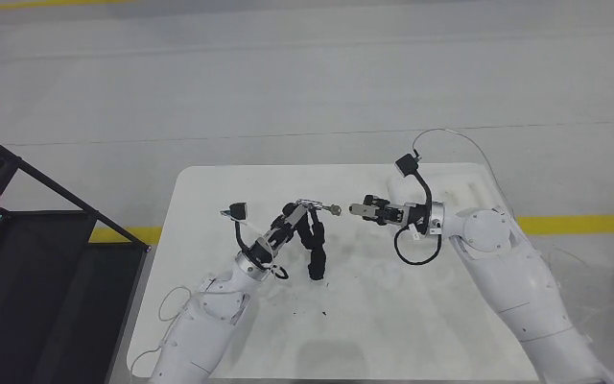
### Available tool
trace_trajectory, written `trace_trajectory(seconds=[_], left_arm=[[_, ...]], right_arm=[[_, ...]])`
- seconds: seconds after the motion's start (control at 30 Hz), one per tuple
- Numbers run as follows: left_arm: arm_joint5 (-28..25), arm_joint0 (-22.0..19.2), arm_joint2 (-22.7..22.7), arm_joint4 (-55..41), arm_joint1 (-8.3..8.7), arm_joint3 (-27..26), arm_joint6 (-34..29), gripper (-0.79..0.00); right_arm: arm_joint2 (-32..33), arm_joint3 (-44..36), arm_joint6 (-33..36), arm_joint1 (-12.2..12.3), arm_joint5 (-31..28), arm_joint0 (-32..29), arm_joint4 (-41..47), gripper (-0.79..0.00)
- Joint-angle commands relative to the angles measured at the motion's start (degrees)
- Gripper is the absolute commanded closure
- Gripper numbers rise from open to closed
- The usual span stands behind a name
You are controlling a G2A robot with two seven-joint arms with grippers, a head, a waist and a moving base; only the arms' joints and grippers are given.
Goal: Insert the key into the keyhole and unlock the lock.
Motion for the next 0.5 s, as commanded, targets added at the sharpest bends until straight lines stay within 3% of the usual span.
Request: trace_trajectory(seconds=[0.0,0.27,0.47], left_arm=[[-4.4,-0.5,0.14,-2.86,-0.01,1.58,-1.4,0.0],[-11.89,-2.69,1.61,-15.55,0.01,6.82,-8.71,0.0],[-11.71,-5.1,2.68,-23.09,0.08,10.18,-14.99,0.0]], right_arm=[[0.0,0.0,-0.01,0.0,0.0,0.0,-0.01,-0.785],[0.0,0.0,-0.01,0.0,0.0,0.0,-0.01,-0.785],[0.0,0.0,-0.01,0.0,0.0,0.0,-0.01,-0.785]])
